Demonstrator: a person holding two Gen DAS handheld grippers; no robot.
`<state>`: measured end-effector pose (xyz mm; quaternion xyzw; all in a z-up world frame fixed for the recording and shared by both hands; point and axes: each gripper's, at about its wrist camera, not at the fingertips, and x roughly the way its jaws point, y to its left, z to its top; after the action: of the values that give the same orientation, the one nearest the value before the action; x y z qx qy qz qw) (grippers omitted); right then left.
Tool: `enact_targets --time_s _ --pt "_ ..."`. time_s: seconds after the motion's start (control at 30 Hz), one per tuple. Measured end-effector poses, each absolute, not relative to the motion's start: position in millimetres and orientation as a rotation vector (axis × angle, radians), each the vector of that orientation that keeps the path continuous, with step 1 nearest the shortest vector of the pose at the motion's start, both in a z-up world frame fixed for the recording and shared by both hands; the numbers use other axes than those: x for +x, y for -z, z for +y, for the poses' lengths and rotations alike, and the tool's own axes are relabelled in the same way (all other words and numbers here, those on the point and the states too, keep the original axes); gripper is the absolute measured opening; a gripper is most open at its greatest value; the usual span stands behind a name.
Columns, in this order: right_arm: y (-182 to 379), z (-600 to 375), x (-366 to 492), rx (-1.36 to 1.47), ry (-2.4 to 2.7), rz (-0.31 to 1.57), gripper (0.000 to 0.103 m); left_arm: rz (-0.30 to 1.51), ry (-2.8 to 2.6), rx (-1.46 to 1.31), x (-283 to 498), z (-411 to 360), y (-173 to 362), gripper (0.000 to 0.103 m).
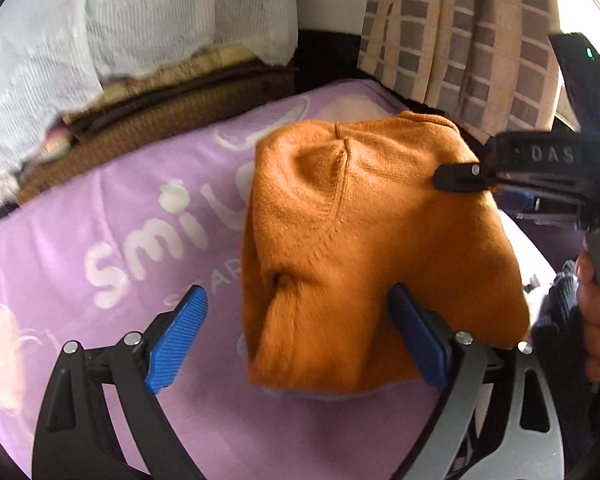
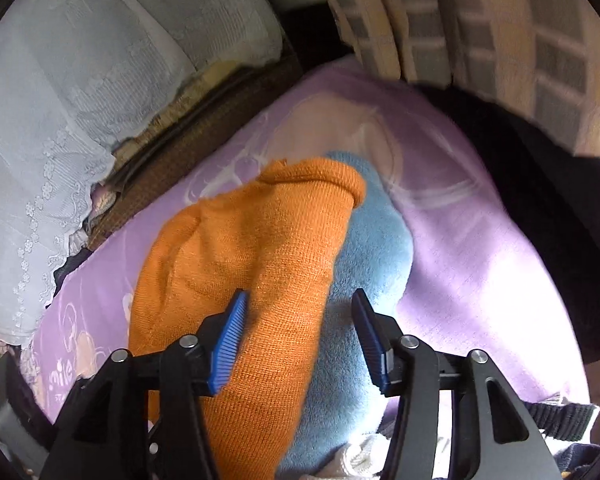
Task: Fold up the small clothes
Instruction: 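Carry the orange bundle with the right gripper onto the folded blue towel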
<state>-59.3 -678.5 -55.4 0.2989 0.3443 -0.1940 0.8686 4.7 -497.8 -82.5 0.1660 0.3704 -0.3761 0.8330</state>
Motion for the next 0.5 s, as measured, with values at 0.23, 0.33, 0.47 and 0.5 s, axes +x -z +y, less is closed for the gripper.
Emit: enact_targets --time_s 0.23,0.33,0.47,0.5 --pt "19 -634 -94 0.398 0.430 0.556 0.054 0.713 0.755 0.323 6 -472 64 0.090" --pt "19 -623 -93 0.353 0.424 0.569 0.054 0.710 0.730 0.312 11 -467 63 0.090" --pt "14 -615 -91 0.304 0.418 0.563 0.054 0.704 0.721 0.312 12 -465 66 0.090" --pt "13 -613 -90 0.297 0.416 0.567 0.054 0.698 0.719 0.316 11 -466 67 0.090"
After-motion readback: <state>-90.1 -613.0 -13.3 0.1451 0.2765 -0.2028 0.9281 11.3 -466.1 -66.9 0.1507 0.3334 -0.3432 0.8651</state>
